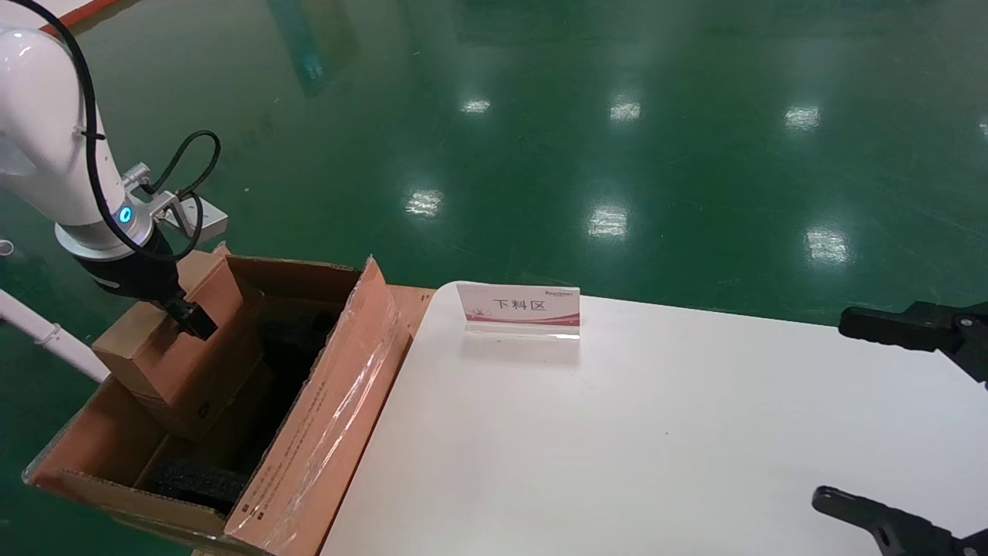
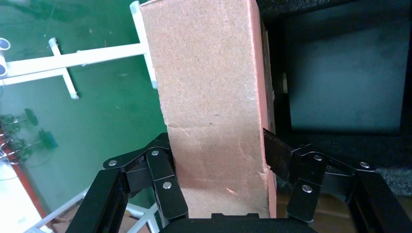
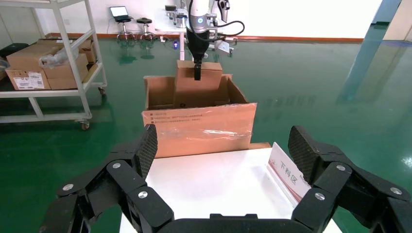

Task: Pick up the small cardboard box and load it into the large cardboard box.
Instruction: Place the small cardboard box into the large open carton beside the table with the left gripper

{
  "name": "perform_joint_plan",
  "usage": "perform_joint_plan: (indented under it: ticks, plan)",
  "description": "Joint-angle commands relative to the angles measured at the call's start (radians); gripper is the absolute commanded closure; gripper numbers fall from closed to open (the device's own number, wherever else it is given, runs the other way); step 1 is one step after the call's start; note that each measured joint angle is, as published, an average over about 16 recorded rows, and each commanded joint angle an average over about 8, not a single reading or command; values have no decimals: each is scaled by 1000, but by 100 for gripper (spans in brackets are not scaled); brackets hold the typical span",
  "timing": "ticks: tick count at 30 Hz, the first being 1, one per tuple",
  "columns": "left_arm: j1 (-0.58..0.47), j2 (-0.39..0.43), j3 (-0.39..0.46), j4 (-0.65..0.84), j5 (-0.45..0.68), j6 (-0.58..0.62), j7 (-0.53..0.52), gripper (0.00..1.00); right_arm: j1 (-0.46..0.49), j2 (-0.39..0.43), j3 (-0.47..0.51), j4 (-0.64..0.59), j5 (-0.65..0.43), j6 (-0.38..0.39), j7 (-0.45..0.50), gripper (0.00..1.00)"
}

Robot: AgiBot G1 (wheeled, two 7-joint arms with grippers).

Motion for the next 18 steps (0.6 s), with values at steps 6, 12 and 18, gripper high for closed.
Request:
perform_joint_plan:
  ticks: [6, 12, 18]
  plan:
    - [34, 5, -2, 9, -6, -19, -13, 100, 0, 0, 0, 0, 0, 0, 0, 0]
    - [59, 8, 2, 22, -6, -21, -18, 100, 0, 0, -1, 0, 0, 0, 0, 0]
    - [65, 12, 5, 31, -4, -13, -21, 56, 0, 0, -1, 0, 1, 0, 0, 0]
